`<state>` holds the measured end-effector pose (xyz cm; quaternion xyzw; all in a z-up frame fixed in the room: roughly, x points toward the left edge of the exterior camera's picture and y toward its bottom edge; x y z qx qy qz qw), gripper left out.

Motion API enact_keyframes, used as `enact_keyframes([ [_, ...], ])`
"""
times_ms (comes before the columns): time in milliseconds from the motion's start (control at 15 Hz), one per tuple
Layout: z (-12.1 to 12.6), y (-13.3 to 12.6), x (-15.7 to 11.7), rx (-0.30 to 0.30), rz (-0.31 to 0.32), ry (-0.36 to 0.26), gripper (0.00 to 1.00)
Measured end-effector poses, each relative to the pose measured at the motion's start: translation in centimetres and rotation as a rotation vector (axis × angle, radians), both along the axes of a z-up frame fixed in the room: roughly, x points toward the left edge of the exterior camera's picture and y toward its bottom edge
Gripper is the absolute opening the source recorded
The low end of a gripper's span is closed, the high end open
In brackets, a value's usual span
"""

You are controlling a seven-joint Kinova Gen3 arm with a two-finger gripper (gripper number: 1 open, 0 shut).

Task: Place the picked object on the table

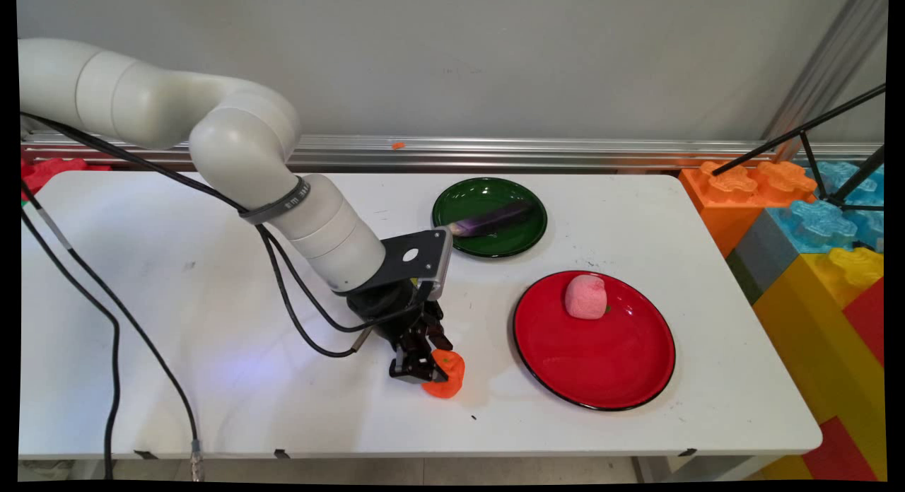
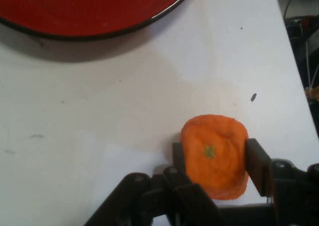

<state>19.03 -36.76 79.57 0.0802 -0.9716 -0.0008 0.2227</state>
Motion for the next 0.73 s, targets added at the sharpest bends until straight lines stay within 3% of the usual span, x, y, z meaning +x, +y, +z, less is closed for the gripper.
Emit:
enact_keyframes([
  [400, -0.45, -0.12, 0.06, -0.030, -0.052, -0.004, 0.00],
  [467, -0.55, -0.15, 0.06, -0.033, -0.060, -0.005, 1.00],
  [733, -0.68, -0.30, 0.04, -0.043, -0.076, -0.006, 1.00],
])
